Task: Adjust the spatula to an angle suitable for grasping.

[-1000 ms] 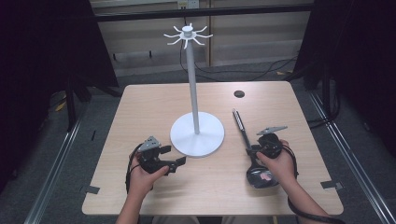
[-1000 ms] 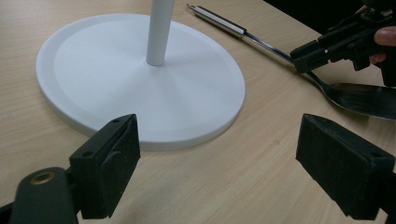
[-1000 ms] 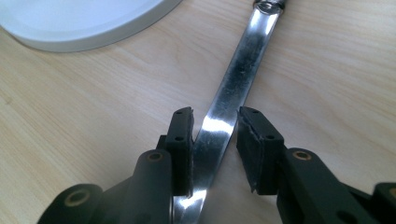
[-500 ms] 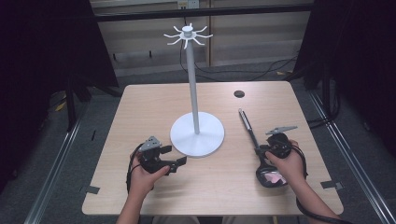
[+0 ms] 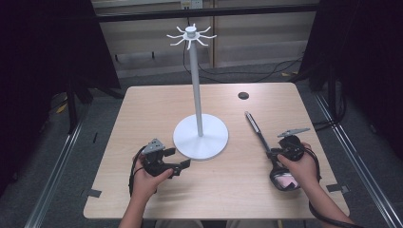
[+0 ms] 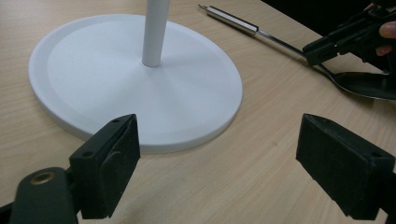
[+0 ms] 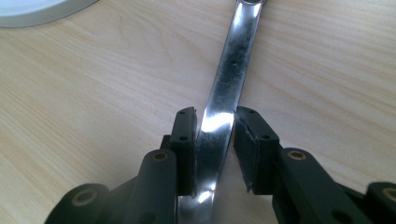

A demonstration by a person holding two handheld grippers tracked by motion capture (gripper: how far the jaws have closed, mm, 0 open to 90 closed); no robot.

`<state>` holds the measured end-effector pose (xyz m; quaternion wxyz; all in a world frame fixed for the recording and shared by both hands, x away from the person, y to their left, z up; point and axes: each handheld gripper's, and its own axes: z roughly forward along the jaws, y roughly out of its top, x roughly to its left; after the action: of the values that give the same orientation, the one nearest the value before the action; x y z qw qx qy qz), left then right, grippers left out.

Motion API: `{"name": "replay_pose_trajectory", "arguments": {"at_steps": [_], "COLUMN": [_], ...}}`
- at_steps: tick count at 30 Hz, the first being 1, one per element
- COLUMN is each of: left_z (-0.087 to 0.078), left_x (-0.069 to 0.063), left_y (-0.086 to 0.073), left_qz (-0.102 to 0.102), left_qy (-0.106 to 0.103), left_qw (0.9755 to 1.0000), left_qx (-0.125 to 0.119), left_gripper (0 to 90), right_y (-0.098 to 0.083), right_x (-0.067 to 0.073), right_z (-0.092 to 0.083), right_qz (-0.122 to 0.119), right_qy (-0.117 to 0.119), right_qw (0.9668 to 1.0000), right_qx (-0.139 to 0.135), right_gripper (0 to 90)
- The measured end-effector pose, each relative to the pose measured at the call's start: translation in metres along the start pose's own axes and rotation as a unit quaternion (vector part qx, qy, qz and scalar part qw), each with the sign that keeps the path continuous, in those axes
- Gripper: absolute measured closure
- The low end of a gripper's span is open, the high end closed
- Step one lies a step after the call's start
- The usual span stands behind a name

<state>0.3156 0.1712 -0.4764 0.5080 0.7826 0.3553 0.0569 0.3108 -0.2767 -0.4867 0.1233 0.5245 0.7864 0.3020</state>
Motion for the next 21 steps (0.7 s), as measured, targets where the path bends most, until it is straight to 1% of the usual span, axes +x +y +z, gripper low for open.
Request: {"name": "replay_pose_trajectory", "arguments": {"at_steps": [1,3,4,5,6,7,8,10,11,12,13,15,16,17,18,19,20,21], "left_z": [0.0,0.0,0.0,0.001,0.001,0.001,0.001,0.001,0.001,0.001,0.001,0.001,0.001,0.0,0.0,0.0,0.0,-0.001], "left_x": [0.0,0.0,0.0,0.0,0.0,0.0,0.0,0.0,0.0,0.0,0.0,0.0,0.0,0.001,0.002,0.002,0.002,0.002], "left_y": [0.0,0.0,0.0,0.0,0.0,0.0,0.0,0.0,0.0,0.0,0.0,0.0,0.0,0.0,0.0,0.0,0.0,0.0], "left_qz": [0.0,-0.001,-0.001,-0.001,0.0,0.0,-0.001,-0.001,0.0,-0.001,-0.001,-0.002,-0.002,-0.002,-0.002,-0.002,-0.003,-0.004], "left_qy": [0.001,0.002,0.001,0.001,0.001,0.001,0.0,0.0,0.0,-0.001,-0.001,-0.001,0.0,-0.002,-0.001,-0.001,-0.001,-0.001], "left_qw": [1.0,1.0,1.0,1.0,1.0,1.0,1.0,1.0,1.0,1.0,1.0,1.0,1.0,1.0,1.0,1.0,1.0,1.0], "left_qx": [0.0,0.0,0.0,0.0,0.001,0.001,0.001,0.001,0.001,0.001,0.001,0.0,-0.001,-0.001,-0.002,-0.002,-0.002,-0.002], "left_gripper": [13.6,13.6,13.6,13.6,13.6,13.6,13.6,13.6,13.5,13.5,13.5,13.5,13.5,13.5,13.5,13.5,13.5,13.5], "right_y": [0.0,0.001,0.003,0.004,0.009,0.009,0.012,0.018,0.025,0.025,0.028,0.033,0.036,0.039,0.043,0.043,0.045,0.047], "right_x": [0.001,0.001,0.001,0.002,0.004,0.004,0.005,0.007,0.009,0.009,0.01,0.011,0.011,0.012,0.011,0.011,0.011,0.011], "right_z": [-0.001,-0.001,-0.002,-0.003,-0.005,-0.005,-0.006,-0.007,-0.007,-0.007,-0.006,-0.005,-0.004,-0.003,0.0,0.0,0.001,0.003], "right_qz": [0.003,0.001,-0.001,0.003,0.006,0.006,0.003,0.003,-0.001,-0.001,-0.001,-0.004,0.003,0.001,-0.003,-0.003,0.0,-0.002], "right_qy": [0.002,0.001,0.0,0.001,0.003,0.003,-0.002,-0.002,-0.005,-0.005,-0.011,-0.014,-0.014,-0.016,-0.017,-0.017,-0.013,-0.016], "right_qw": [1.0,1.0,1.0,1.0,1.0,1.0,1.0,0.9999,0.9996,0.9996,0.9992,0.9984,0.9979,0.9975,0.9964,0.9964,0.996,0.9953], "right_qx": [0.0,-0.001,-0.004,-0.003,0.0,0.0,0.002,0.011,0.027,0.027,0.038,0.055,0.063,0.069,0.082,0.082,0.088,0.096], "right_gripper": [68.8,67.1,64.7,63.5,61.7,61.7,61.3,61.2,61.5,61.5,61.5,61.4,61.5,61.5,61.5,61.5,61.4,61.4]}}
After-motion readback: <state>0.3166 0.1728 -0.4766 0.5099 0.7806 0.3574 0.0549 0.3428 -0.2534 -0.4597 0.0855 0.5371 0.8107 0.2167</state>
